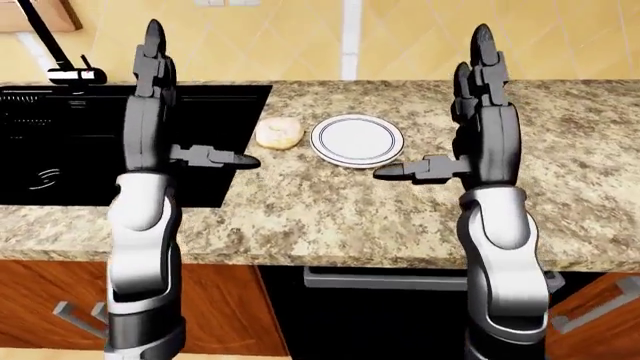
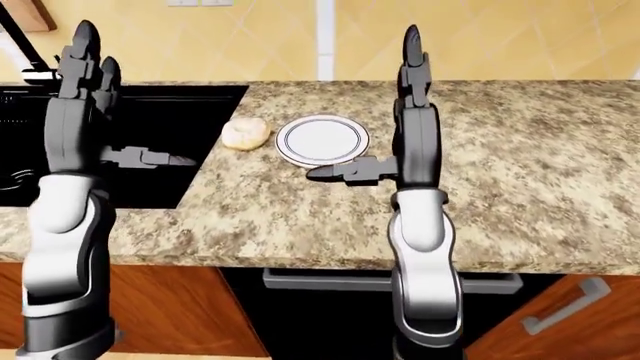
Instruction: Place the pastries on the plates.
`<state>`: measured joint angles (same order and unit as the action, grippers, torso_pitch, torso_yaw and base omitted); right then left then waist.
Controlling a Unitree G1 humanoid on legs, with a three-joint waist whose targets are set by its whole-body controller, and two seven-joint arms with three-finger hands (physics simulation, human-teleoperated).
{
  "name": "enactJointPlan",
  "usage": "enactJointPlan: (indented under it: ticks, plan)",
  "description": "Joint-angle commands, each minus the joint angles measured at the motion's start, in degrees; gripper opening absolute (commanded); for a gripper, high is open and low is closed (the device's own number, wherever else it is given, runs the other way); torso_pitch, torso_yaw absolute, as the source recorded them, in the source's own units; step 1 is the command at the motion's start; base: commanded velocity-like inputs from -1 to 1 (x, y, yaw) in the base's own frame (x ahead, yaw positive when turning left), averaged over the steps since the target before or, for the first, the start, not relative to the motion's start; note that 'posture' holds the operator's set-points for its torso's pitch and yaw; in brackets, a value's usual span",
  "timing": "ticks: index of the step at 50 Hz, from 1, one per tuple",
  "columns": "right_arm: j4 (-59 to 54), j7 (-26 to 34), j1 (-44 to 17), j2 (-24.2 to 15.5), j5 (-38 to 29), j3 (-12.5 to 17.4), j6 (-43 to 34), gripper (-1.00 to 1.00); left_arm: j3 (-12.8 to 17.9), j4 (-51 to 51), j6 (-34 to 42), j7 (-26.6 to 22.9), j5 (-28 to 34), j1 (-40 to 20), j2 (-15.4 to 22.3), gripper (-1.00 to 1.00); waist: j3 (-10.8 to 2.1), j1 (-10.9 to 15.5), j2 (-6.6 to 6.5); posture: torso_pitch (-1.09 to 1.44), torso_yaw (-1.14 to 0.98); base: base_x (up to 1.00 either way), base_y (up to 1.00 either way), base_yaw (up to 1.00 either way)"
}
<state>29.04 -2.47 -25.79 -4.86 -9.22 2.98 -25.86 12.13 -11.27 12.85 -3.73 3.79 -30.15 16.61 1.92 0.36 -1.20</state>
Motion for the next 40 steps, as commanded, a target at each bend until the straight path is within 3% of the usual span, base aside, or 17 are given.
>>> enactJointPlan:
  ticks: [1, 2, 6, 7, 9, 14, 15, 17, 21, 27, 28, 29, 31, 35, 38, 40]
  plan:
    - [1.0, -0.5, -0.9, -0.5, -0.2, 0.7, 1.2, 1.00, -0.3, -1.0, -1.0, 0.1, 0.1, -1.3, 0.2, 1.00, -0.94, -0.3, 0.01, 0.00, 0.00, 0.00, 0.00, 0.00]
    - [1.0, -0.5, -0.9, -0.5, -0.2, 0.7, 1.2, 1.00, -0.3, -1.1, -0.9, 0.1, 0.1, -1.3, 0.2, 1.00, -1.26, -0.4, 0.92, 0.00, 0.00, 0.00, 0.00, 0.00]
    - [1.0, -0.3, -0.8, -0.5, -0.5, 0.5, 1.0, 1.00, -0.4, -0.9, -1.1, 0.2, 0.2, -1.3, 0.1, 1.00, -2.09, -0.3, 0.72, 0.00, 0.00, 0.00, 0.00, 0.00]
    - [0.9, -0.3, -0.6, -0.5, -0.7, 0.4, 0.9, 1.00, -0.5, -0.8, -1.2, 0.2, 0.2, -1.4, 0.0, 1.00, -2.88, -0.3, 0.44, 0.00, 0.00, 0.05, 0.00, 0.00]
    - [1.1, -0.1, -1.2, -0.5, -0.7, 0.5, 0.2, 1.00, -0.9, -0.2, -1.2, -0.3, 0.9, -1.8, 0.4, 1.00, -1.48, -0.2, 0.27, 0.00, 0.00, 0.08, 0.00, 0.00]
    - [0.0, 2.6, -12.0, -3.6, -0.7, 1.4, -7.9, 1.00, -1.8, 4.8, 2.2, -4.0, 1.9, -11.6, 3.3, 1.00, -1.52, -0.2, -0.06, 0.00, 0.00, 0.08, 0.00, 0.00]
    - [-1.1, 2.7, -13.6, -3.7, -0.6, 1.5, -8.6, 1.00, -1.9, 5.9, 2.5, -4.6, 1.9, -13.7, 3.7, 1.00, -0.70, -0.3, 0.23, 0.00, 0.00, 0.02, 0.00, 0.00]
    - [-2.5, 2.7, -15.3, -4.0, -0.7, 1.4, -8.6, 1.00, -2.2, 8.8, 1.3, -5.2, 2.6, -16.0, 4.2, 1.00, -1.41, -0.4, 0.35, 0.00, 0.00, 0.00, 0.00, 0.00]
    - [-4.0, 3.0, -17.8, -4.7, -0.5, 2.0, -11.9, 1.00, -2.5, 12.7, 0.1, -6.0, 3.6, -17.6, 4.6, 1.00, -1.38, -0.7, 0.58, 0.00, 0.00, 0.00, 0.00, 0.00]
    - [-3.8, 2.6, -19.2, -5.1, 0.9, 2.5, -12.8, 1.00, -2.4, 13.9, 0.4, -6.0, 3.7, -20.1, 4.7, 1.00, -0.94, -0.6, 0.70, 0.00, 0.00, 0.00, 0.00, 0.00]
    - [-3.8, 2.4, -19.1, -5.1, 1.3, 2.6, -12.6, 1.00, -2.4, 13.7, 0.6, -5.9, 3.8, -20.2, 4.7, 1.00, -1.80, -0.5, 0.37, 0.00, 0.00, 0.14, 0.00, 0.00]
    - [-3.7, 2.4, -19.1, -5.3, 1.4, 2.4, -12.7, 1.00, -2.4, 13.6, 0.7, -6.0, 3.7, -20.1, 4.7, 1.00, -0.50, -0.4, 0.34, 0.00, 0.00, 0.19, 0.00, 0.00]
    - [-3.9, 2.4, -19.1, -5.5, 1.4, 2.1, -12.4, 1.00, -2.5, 13.9, 0.5, -5.9, 3.9, -20.2, 4.7, 1.00, 0.36, -0.2, 0.45, 0.00, 0.00, 0.25, 0.00, 0.00]
    - [-3.8, 2.6, -19.0, -5.6, 1.3, 2.0, -12.2, 1.00, -2.6, 14.3, 0.2, -5.8, 4.2, -20.3, 4.6, 1.00, 0.87, 0.0, 1.18, 0.00, 0.00, 0.27, 0.00, 0.00]
    - [-4.0, 2.7, -19.3, -5.7, 1.4, 2.0, -12.1, 1.00, -2.6, 14.1, 0.2, -5.8, 4.2, -20.3, 4.6, 1.00, 0.83, 0.2, 3.12, 0.00, 0.00, 0.27, 0.00, 0.00]
    - [-4.1, 2.8, -19.2, -5.7, 1.5, 2.1, -11.9, 1.00, -2.6, 14.1, 0.2, -5.8, 4.3, -20.2, 4.6, 1.00, 0.20, 0.0, 2.63, 0.00, 0.00, 0.27, 0.00, 0.00]
